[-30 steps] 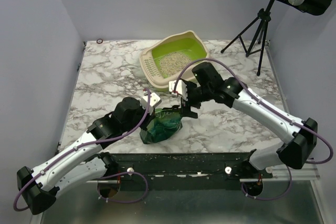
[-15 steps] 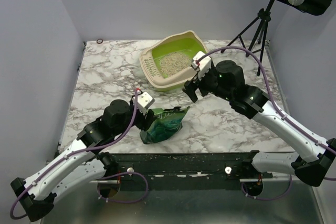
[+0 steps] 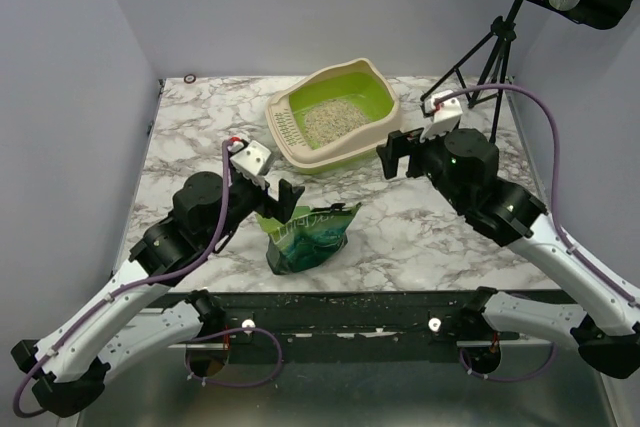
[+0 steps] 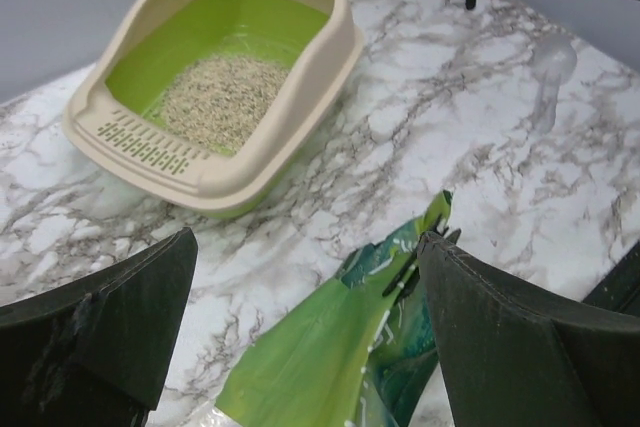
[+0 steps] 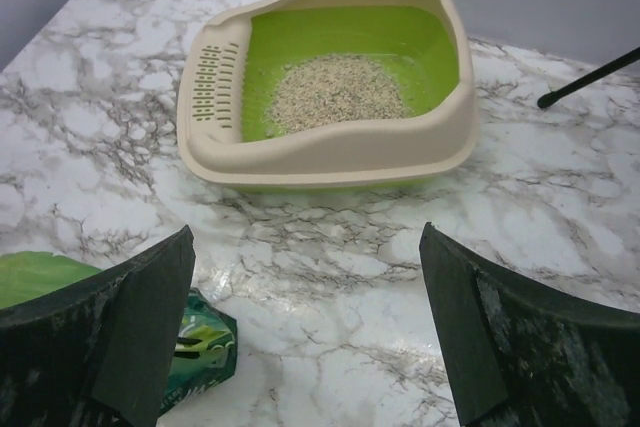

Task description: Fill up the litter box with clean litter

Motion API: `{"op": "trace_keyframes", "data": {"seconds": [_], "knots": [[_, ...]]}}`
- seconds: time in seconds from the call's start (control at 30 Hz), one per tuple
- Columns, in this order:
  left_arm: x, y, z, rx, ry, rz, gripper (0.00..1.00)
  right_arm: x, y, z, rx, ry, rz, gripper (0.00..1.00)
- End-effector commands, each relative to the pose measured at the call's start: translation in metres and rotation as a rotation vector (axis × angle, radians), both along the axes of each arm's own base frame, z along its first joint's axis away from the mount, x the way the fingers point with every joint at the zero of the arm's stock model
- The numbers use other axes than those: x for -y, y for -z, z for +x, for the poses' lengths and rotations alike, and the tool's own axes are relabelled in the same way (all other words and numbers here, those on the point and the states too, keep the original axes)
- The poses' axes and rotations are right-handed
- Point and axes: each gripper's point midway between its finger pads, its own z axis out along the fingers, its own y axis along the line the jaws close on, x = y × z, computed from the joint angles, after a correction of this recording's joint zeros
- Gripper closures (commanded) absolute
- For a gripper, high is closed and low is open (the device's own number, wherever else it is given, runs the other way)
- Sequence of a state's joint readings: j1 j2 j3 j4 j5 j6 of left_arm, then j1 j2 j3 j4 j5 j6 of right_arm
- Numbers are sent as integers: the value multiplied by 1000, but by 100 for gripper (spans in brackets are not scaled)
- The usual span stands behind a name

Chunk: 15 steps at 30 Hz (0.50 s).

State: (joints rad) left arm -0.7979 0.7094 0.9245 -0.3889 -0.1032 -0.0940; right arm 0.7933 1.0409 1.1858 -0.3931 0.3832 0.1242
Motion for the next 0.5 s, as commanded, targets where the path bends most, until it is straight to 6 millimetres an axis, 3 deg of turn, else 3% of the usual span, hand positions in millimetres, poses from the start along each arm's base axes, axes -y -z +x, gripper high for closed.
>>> {"op": "trace_keyframes", "data": {"seconds": [0.0, 0.17, 0.23, 0.47], "knots": [[-10, -18, 23, 83, -119, -19, 1, 15, -9, -4, 38, 63, 36, 0], [-25, 6, 28, 163, -156, -37, 1, 13, -5, -3, 44, 51, 32, 0], [-26, 6, 19, 178, -126, -49, 1, 11, -2, -2, 39, 50, 31, 0], [-35, 4, 20, 185, -162, -43, 1, 2, 4, -3, 23, 2, 12, 0]]}}
